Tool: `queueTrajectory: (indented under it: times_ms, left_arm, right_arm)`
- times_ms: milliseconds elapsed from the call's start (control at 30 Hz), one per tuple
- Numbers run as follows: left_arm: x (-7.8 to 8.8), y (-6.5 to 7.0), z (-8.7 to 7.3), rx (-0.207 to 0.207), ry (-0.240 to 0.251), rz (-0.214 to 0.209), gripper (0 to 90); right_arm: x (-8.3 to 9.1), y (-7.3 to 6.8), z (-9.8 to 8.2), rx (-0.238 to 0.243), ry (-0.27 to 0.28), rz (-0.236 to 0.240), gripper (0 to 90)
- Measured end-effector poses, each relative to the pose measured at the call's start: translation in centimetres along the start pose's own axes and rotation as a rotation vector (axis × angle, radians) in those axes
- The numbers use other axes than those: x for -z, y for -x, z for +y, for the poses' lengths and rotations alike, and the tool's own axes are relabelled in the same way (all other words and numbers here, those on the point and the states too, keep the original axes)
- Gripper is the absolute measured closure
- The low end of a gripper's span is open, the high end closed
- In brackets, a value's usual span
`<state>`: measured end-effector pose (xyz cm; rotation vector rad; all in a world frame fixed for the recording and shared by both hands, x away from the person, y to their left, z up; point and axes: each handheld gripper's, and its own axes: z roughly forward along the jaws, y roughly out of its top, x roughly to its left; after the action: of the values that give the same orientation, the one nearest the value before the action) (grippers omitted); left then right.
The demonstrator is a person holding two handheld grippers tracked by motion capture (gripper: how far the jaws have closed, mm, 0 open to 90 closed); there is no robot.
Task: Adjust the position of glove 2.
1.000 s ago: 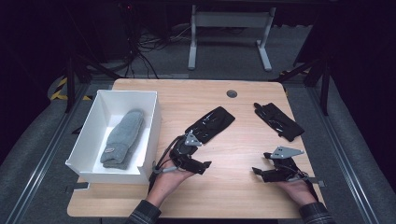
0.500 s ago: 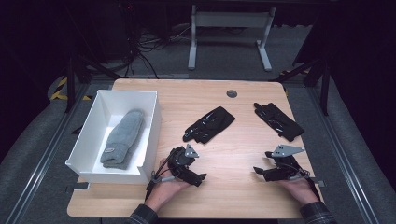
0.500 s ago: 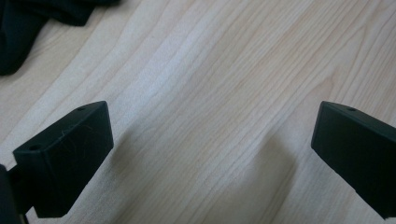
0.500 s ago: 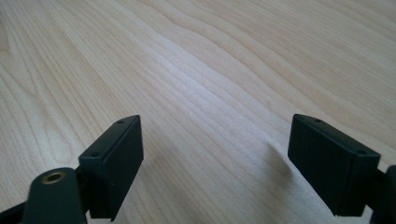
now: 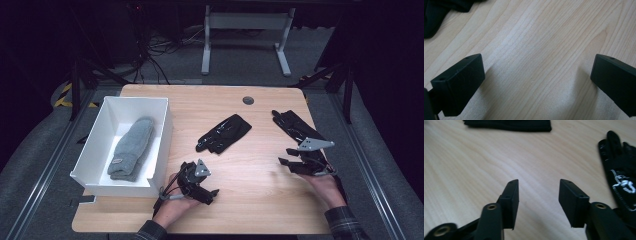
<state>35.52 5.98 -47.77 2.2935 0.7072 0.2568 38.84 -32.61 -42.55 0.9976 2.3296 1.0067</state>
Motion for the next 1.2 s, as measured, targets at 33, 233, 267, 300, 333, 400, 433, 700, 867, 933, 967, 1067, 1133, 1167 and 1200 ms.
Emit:
queueTrajectory:
  times_ms: [33,233,267,300,333,400,433,700,867,933,967,1067,1133,1167,1200]
  left_arm:
    - [0.0,0.0,0.0,-0.002,-0.001,-0.001,0.0]
    - [0.0,0.0,0.0,0.000,-0.001,-0.002,0.0]
    - [0.0,0.0,0.0,-0.001,-0.001,-0.003,0.1]
    - [0.0,0.0,0.0,-0.002,-0.002,-0.003,0.1]
    - [0.1,-0.1,0.0,-0.006,-0.003,-0.005,0.1]
    - [0.1,-0.1,0.0,-0.009,-0.004,-0.009,0.1]
    - [0.1,-0.1,0.0,-0.010,-0.004,-0.010,0.1]
    - [0.1,-0.1,0.0,-0.012,-0.006,-0.015,0.0]
    - [0.1,-0.1,0.0,-0.014,-0.006,-0.015,0.0]
    - [0.1,-0.1,0.0,-0.011,-0.006,-0.016,0.0]
    - [0.1,-0.1,0.0,-0.012,-0.006,-0.016,0.0]
    - [0.1,-0.1,0.0,-0.012,-0.006,-0.016,0.0]
    - [0.1,-0.1,0.0,-0.012,-0.005,-0.016,0.0]
    - [0.1,-0.1,0.0,-0.012,-0.005,-0.016,0.0]
    - [0.1,-0.1,0.0,-0.013,-0.006,-0.016,0.0]
  right_arm:
    - [0.1,0.5,0.3,-0.007,0.004,-0.003,57.4]
    - [0.1,3.2,1.2,-0.025,0.014,-0.053,82.2]
    - [0.0,3.7,1.3,-0.028,0.018,-0.063,85.1]
    - [-0.1,4.1,1.4,-0.035,0.021,-0.077,88.0]
    - [-0.2,4.5,1.4,-0.041,0.022,-0.093,90.0]
    - [-0.4,5.0,1.5,-0.046,0.021,-0.112,90.0]
    - [-0.6,5.6,1.5,-0.053,0.018,-0.130,90.0]
    - [-2.6,8.9,0.0,-0.123,-0.033,-0.222,90.0]
    - [-3.8,9.7,-1.2,-0.137,-0.096,-0.234,90.0]
    - [-3.8,9.8,-1.3,-0.146,-0.087,-0.229,90.0]
    - [-3.7,9.7,-1.3,-0.145,-0.090,-0.226,90.0]
    - [-3.6,9.0,-1.2,-0.130,-0.110,-0.210,90.0]
    - [-3.5,8.4,-1.2,-0.107,-0.117,-0.203,90.0]
    - [-3.4,8.1,-1.2,-0.097,-0.121,-0.197,90.0]
    - [-3.4,8.1,-1.2,-0.097,-0.121,-0.197,90.0]
